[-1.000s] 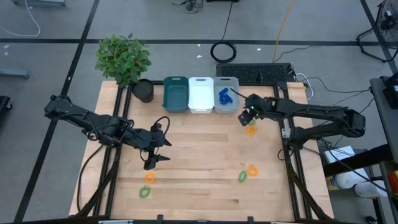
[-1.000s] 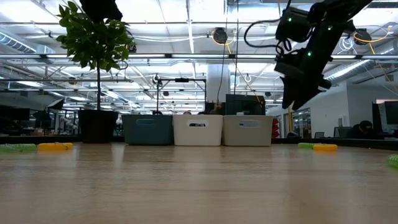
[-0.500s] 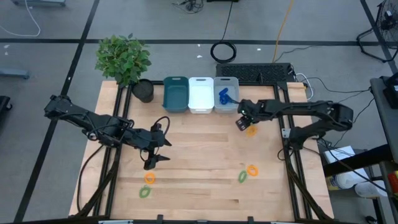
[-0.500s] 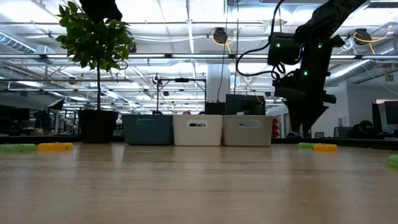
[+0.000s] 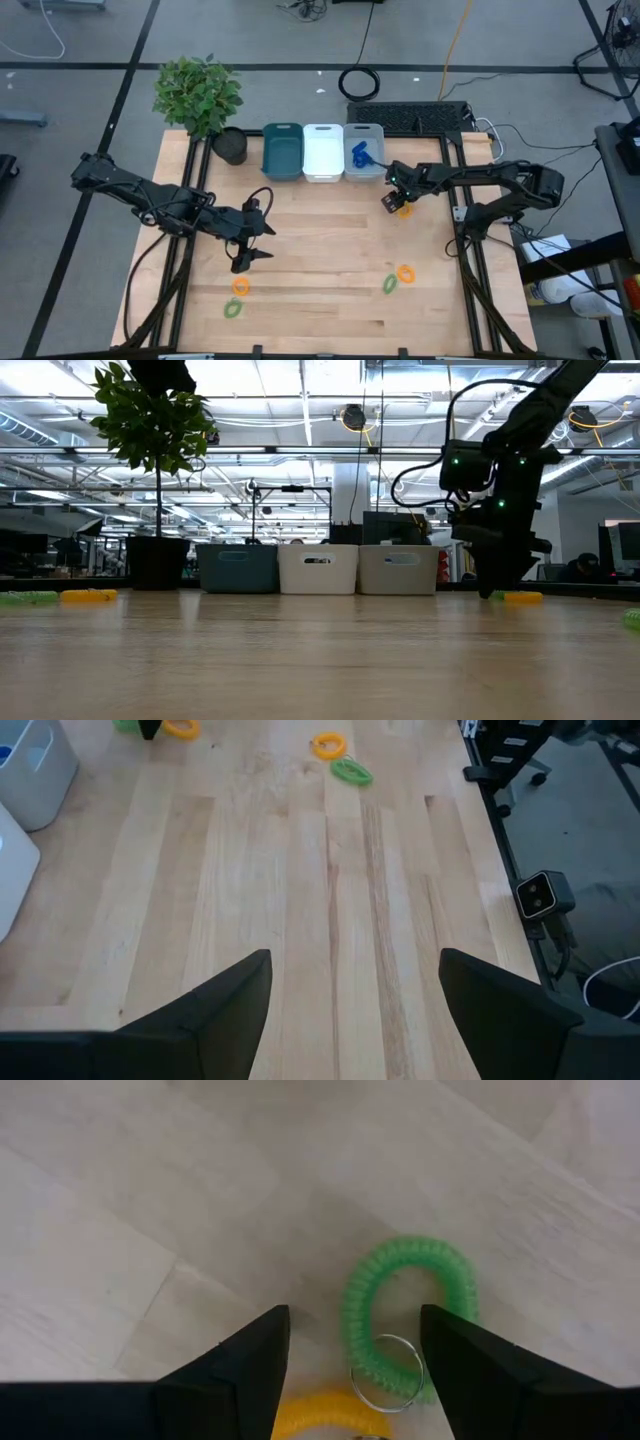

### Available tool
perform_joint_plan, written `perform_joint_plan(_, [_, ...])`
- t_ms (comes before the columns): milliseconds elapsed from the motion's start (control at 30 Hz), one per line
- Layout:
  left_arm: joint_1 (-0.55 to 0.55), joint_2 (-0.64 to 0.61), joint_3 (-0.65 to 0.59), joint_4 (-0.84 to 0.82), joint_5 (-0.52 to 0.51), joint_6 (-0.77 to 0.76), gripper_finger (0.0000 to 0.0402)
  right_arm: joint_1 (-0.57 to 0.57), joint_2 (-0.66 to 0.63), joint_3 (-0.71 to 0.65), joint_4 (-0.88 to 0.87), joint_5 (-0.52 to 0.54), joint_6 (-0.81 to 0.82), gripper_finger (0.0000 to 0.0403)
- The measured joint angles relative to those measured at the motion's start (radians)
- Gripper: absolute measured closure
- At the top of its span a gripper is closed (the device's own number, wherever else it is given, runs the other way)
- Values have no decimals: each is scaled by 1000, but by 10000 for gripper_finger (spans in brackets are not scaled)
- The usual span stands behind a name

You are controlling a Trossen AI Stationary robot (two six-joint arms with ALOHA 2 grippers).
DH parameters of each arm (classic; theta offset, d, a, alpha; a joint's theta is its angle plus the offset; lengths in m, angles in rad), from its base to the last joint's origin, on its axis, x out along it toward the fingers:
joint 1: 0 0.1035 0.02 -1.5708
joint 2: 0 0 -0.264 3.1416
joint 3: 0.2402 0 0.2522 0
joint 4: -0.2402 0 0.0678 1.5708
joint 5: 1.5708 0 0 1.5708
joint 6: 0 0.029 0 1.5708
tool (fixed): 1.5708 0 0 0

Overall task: Sort spring keychains
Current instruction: Put the green spring keychain in the white bin

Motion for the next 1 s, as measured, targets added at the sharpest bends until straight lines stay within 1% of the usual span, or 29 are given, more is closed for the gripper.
perform_joint_plan(100, [0,0,0,-1,0,0,110,-12,0,-8,-1,4,-5,202])
perform_joint_plan(200, [0,0,0,-1,1,0,110,-18,0,-8,-15,3,-25,232])
perform_joint_plan(300, [0,0,0,0,1,0,110,-17,0,-9,-22,7,-49,279])
perform_joint_plan(467, [0,0,0,0,1,0,110,-11,2,-10,-23,20,-86,368])
perform_joint_plan(533, [0,0,0,0,1,3,110,-10,1,-10,-24,22,-108,390])
perform_joint_plan(700, [0,0,0,1,1,14,110,-9,-60,-15,-57,21,-131,397])
perform_joint_plan(867, [0,0,0,1,1,14,110,-6,-203,-16,-131,30,-124,400])
perform_joint_plan(1000, [0,0,0,1,0,15,110,34,-310,-16,-142,51,-113,401])
